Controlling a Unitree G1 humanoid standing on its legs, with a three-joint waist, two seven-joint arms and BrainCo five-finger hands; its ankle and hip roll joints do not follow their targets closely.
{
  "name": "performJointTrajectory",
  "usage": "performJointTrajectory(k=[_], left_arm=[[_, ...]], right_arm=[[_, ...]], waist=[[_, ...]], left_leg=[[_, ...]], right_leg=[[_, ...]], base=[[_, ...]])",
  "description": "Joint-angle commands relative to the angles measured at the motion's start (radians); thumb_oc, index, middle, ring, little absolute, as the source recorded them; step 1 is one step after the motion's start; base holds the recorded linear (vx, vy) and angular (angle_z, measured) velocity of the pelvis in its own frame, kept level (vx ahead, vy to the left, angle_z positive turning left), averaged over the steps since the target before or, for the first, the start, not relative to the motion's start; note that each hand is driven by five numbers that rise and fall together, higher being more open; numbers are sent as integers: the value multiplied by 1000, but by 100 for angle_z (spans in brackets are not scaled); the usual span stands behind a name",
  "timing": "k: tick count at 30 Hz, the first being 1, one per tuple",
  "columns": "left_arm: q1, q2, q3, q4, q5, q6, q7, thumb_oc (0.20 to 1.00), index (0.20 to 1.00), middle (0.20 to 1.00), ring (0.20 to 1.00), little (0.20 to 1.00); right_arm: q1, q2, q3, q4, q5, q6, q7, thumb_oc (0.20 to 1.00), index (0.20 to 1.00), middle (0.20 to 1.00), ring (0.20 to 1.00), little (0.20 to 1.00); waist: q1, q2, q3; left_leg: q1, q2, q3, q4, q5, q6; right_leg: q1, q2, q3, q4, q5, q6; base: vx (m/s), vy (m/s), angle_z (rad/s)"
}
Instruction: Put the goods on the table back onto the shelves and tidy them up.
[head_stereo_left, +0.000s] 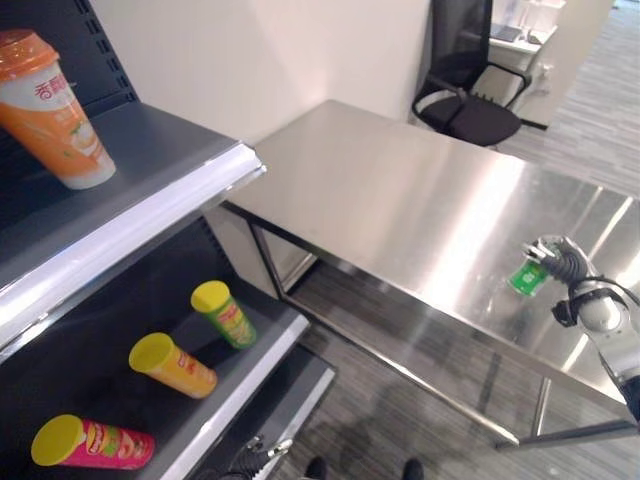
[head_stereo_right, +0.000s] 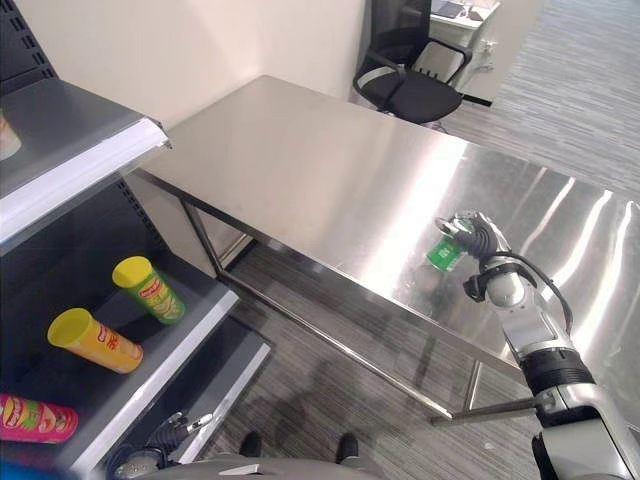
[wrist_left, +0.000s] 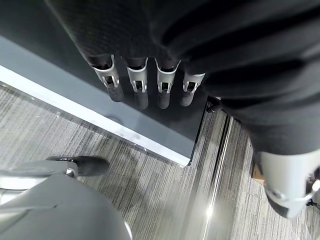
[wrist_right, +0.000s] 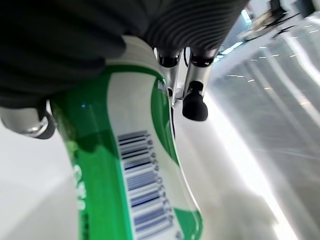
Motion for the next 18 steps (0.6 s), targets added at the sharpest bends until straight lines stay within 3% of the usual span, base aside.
performJointTrajectory(k=[1,7,9,12,14,15,16,18], left_arm=[[-76,32,2,23,-14,-19,26,1000,1000,1000,1000,1000],[-69,44,17,-20,-29,-26,21,1000,1000,1000,1000,1000],[-65,42,8,-32,-45,-27,19,1000,1000,1000,1000,1000],[-66,39,4,-34,-51,-26,17,1000,1000,1000,1000,1000],[-72,25,3,-35,-61,-25,22,1000,1000,1000,1000,1000],[-73,20,4,-33,-59,-26,25,1000,1000,1000,1000,1000],[-69,11,6,-32,-56,-25,22,1000,1000,1000,1000,1000],[-53,6,20,-30,-60,-25,20,1000,1000,1000,1000,1000]], right_arm=[[-14,-31,-94,-135,13,-83,-28,200,200,200,200,200],[6,-49,-135,-270,63,-133,-12,200,200,200,200,200],[-35,-53,-124,-325,94,-162,-11,200,200,200,200,200],[-40,-57,-132,-363,109,-174,-12,200,200,200,200,200],[-49,-76,-147,-391,104,-182,-26,200,200,200,200,200],[-44,-85,-155,-391,93,-181,-33,200,200,200,200,200],[-41,-98,-164,-393,87,-176,-37,200,200,200,200,200],[-46,-104,-166,-383,73,-170,-51,200,200,200,200,200]], waist=[[17,-31,9],[31,-25,9],[58,-20,28],[68,-15,44],[86,-9,75],[85,-10,85],[78,-12,89],[88,-14,88]], left_leg=[[3,20,56,5,-42,-24],[2,50,31,5,-23,-52],[-20,86,-18,13,21,-89],[-41,102,-56,18,51,-111],[-114,114,-73,15,132,-139],[-138,119,-24,15,153,-143],[-163,127,83,11,167,-134],[-171,147,180,17,172,-129]], right_leg=[[56,-43,-27,42,-116,46],[73,-17,-53,52,-147,25],[95,26,-80,50,-181,-9],[106,49,-103,51,-202,-27],[119,64,-165,42,-225,-42],[124,64,-181,40,-231,-42],[120,60,-205,43,-228,-38],[111,51,-225,42,-222,-36]], base=[[-25,-73,1],[-29,-128,13],[-97,-319,29],[-70,-178,42],[-203,-218,97],[-203,-140,142],[-125,-45,141],[-119,-24,133]])
